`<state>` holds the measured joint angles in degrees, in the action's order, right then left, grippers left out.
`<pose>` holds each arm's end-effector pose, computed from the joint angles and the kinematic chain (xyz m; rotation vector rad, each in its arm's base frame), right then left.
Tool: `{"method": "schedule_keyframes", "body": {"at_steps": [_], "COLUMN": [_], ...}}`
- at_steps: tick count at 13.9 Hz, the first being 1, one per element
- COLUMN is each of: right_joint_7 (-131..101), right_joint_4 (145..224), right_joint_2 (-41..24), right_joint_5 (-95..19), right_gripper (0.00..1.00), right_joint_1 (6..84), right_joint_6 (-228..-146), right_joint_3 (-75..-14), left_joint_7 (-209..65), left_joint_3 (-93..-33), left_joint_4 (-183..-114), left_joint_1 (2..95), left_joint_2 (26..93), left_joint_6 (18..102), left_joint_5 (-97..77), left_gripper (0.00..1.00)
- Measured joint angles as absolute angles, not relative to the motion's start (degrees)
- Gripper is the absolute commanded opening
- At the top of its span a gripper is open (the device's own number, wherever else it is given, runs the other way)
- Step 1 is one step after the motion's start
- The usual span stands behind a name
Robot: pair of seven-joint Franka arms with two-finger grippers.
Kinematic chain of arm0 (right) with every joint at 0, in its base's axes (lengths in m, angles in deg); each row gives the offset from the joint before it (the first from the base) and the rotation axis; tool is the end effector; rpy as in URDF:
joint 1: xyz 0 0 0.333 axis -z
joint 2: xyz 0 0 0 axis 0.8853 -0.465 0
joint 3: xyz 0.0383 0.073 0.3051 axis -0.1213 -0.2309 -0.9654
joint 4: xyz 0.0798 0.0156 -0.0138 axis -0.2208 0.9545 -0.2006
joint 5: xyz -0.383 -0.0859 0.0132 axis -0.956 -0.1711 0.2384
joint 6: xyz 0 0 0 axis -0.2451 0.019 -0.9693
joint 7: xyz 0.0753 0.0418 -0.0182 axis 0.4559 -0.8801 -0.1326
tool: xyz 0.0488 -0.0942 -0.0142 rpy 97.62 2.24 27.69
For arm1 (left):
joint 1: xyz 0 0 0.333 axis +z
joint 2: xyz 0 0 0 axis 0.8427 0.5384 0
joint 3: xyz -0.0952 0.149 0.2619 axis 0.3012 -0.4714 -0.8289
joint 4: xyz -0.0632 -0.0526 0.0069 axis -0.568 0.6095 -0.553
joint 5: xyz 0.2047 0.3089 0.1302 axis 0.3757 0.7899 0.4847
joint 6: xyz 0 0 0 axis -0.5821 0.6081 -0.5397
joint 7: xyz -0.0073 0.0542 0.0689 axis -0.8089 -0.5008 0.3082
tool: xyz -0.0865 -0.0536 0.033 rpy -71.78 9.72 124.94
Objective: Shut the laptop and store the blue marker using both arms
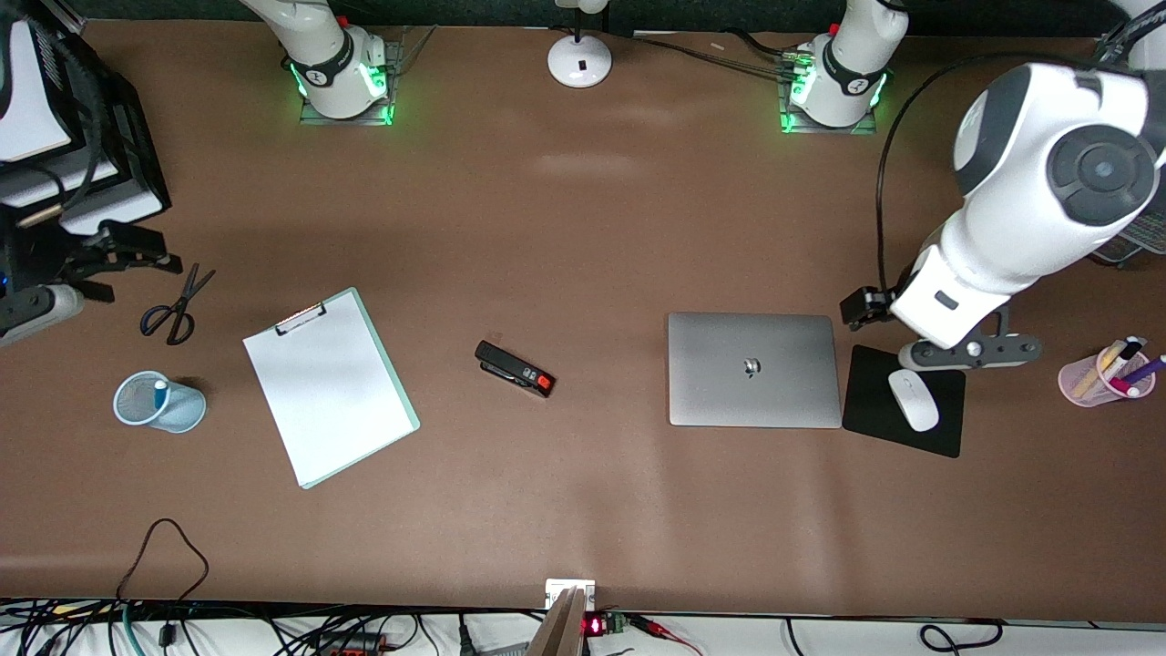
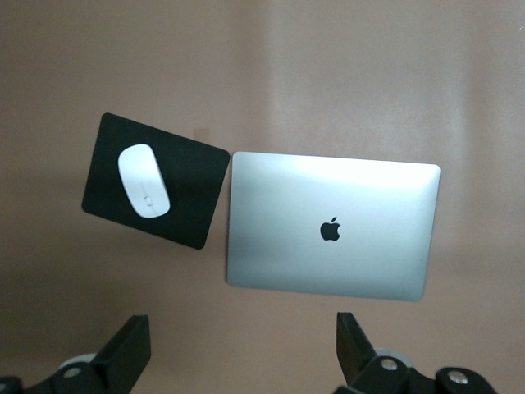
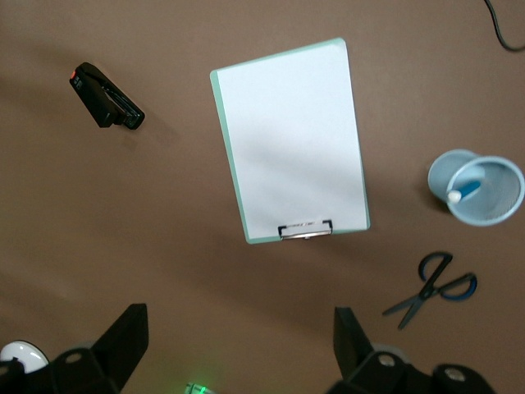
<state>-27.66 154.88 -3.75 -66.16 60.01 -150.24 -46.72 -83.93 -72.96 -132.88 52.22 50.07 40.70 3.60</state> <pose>0.6308 0.0110 0.5824 -2.9488 -0.4583 0.2080 0.6274 -0.1323 0.5166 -3.0862 -0.1141 0.0553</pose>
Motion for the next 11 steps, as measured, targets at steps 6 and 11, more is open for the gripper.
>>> {"method": "schedule_keyframes", "body": {"at_steps": [6, 11], "right_joint_7": [-15.15, -13.9], "right_joint_4": [160.23, 173.64], "right_joint_2": [1.38, 10.29], "right_joint_5": [-70.72, -74.43], "right_gripper": [1.0, 1.0], "right_joint_1": [56.16, 54.61], "right_joint_6": [-150.9, -160.39], "right_joint_3": [-46.73, -46.27], "left_joint_7": [-83.17, -73.96], "left_joint_3": [-72.99, -75.02], "left_joint_4": [-132.83, -132.96], "left_joint_1": [53.86, 58.89], "left_joint_2": [46.62, 42.47], "left_joint_6": [37.36, 35.01], "left_joint_5": [3.25, -2.27], "left_gripper": [1.0, 1.0]}}
